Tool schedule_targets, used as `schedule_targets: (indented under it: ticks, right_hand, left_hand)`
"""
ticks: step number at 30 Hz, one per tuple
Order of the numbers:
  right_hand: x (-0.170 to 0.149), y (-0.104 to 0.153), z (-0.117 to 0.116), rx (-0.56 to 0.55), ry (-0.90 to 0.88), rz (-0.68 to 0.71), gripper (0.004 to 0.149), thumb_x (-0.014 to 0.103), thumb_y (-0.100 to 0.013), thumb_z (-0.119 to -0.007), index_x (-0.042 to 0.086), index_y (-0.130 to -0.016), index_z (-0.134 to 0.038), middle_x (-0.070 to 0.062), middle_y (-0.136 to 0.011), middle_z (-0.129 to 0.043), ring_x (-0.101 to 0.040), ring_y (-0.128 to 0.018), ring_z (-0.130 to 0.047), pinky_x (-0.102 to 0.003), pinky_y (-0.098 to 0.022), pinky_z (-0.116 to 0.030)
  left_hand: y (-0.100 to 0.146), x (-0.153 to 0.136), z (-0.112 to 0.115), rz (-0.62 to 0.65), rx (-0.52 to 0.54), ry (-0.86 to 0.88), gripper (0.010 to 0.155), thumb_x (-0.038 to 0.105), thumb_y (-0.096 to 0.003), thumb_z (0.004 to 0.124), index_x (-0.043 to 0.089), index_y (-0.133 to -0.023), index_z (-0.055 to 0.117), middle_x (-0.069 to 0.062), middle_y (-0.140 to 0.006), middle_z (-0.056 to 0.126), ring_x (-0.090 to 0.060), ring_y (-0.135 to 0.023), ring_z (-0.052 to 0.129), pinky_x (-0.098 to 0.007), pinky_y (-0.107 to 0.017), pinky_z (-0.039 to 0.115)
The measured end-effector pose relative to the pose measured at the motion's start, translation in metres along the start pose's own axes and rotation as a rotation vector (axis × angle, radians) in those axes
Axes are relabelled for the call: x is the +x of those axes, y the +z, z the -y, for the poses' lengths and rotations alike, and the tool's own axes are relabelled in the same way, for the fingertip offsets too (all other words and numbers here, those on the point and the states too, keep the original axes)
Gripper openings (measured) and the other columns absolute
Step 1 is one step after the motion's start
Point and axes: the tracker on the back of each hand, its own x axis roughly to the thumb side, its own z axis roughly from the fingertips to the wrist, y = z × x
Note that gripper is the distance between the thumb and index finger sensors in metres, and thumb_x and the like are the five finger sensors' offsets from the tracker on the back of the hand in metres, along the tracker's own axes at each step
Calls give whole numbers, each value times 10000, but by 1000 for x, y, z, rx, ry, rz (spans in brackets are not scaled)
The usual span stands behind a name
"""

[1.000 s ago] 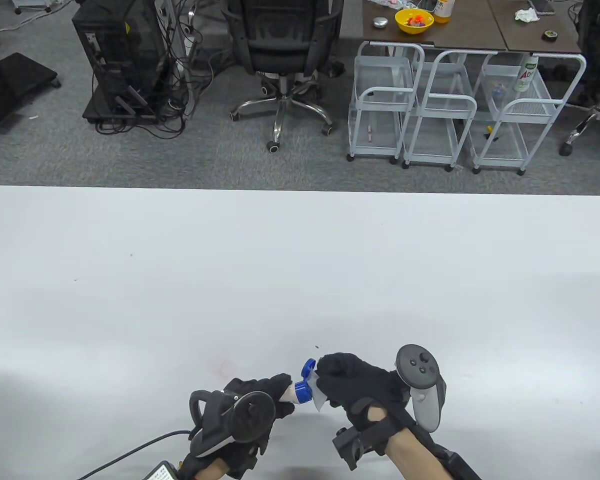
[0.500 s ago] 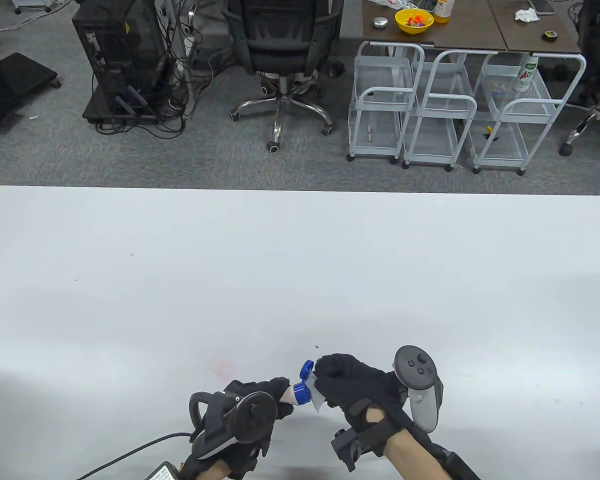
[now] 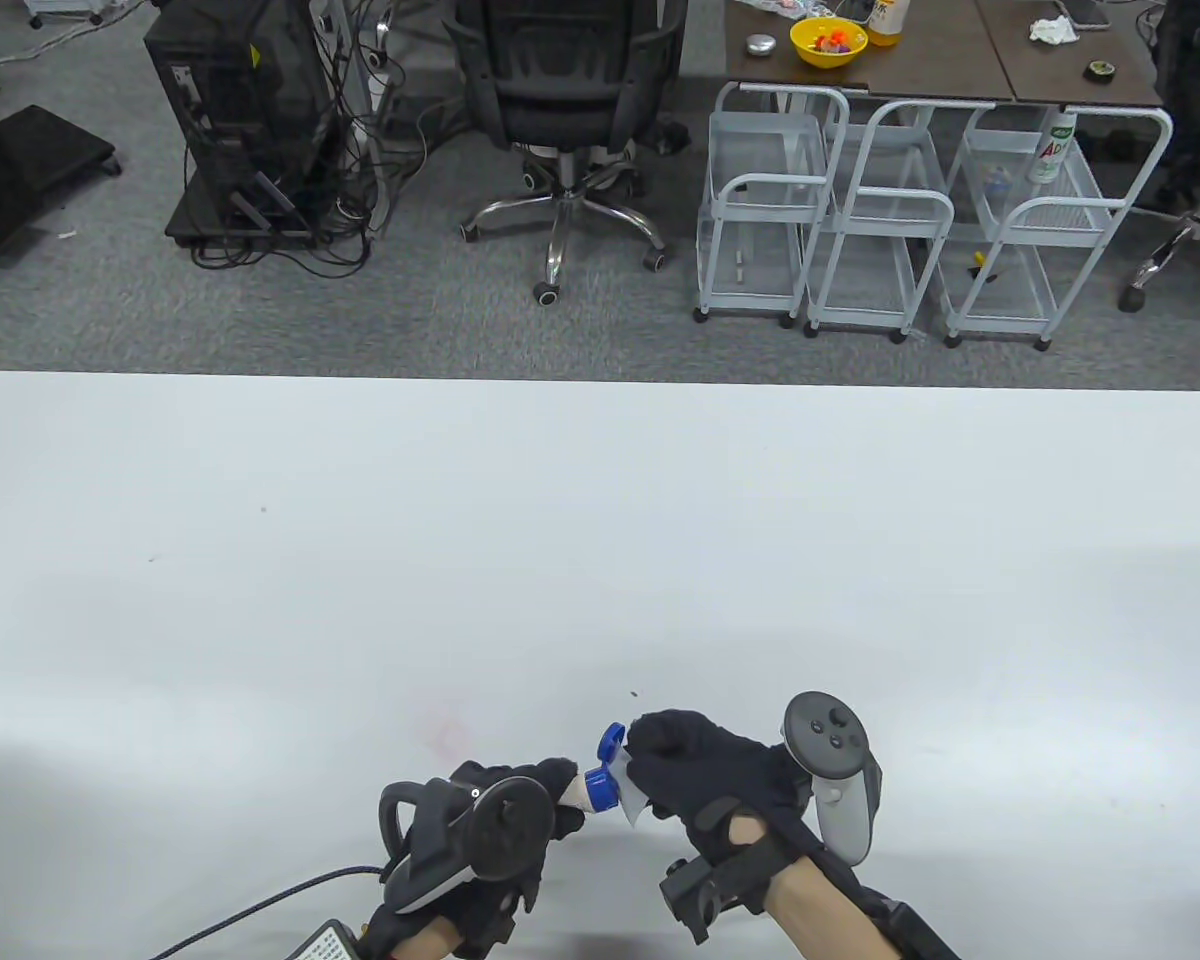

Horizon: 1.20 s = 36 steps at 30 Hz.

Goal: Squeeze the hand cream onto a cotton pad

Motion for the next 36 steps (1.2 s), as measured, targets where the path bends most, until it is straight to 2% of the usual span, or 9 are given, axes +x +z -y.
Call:
schedule_targets:
  ticks: [29,33,36]
  right_hand:
    - [0,-1,-1,22,-29,-24,388,248,-386,-973,188,-762,-904,-76,-670,-1030,-301,-524,-1117,-491,-408,-874]
    - [3,-1,8,-5,-56,-11,387,250,-386,-972,188,-763,-904,-75,-671,-1030,-299,-524,-1118,-492,-408,-873]
    - [2,-3,16,-26,-90,-17,388,249,-388,-971,187,-765,-901,-75,-672,-1029,-302,-526,-1116,-492,-411,-871]
  left_hand:
    - [-5,-4,3,-47,-52,-9,496,501,-305,809,295,-744,917,146,-576,1152,-57,-447,1200,-361,-445,947]
    - [-7,-16,1,-103,-35,46,514,486,-356,827,304,-837,839,141,-706,1098,-77,-574,1158,-384,-520,904]
    - [-10,-32,-4,-154,-40,222,543,436,-381,847,348,-907,743,164,-812,1022,-105,-708,1075,-427,-592,835]
